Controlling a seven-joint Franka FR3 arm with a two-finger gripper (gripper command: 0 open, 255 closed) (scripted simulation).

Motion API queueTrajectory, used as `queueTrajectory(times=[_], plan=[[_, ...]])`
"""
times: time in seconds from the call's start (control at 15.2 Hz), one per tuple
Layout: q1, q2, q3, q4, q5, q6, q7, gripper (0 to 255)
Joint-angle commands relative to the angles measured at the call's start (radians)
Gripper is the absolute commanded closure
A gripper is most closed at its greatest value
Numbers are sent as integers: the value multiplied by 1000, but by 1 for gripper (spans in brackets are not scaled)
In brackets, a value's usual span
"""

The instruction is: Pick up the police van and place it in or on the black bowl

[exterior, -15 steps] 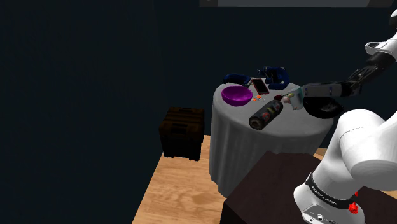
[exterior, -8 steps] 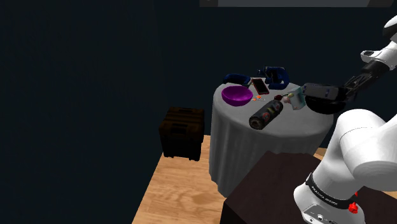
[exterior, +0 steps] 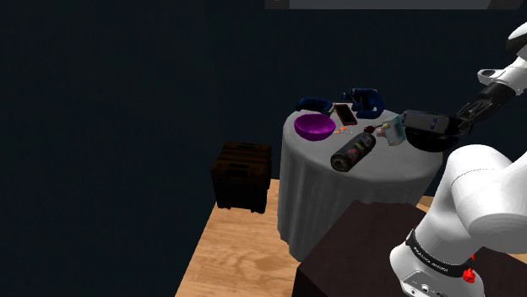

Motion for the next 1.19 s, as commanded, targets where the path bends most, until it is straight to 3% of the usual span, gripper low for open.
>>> queueTrajectory(times=[0.0, 0.33, 0.59, 1.12], plan=[[0, 0, 0, -1, 0, 1, 0, 0], [1, 0, 0, -1, 0, 0, 0, 0], [82, -33, -54, 174, -18, -129, 18, 0], [82, -34, -54, 174, -18, -129, 18, 0]])
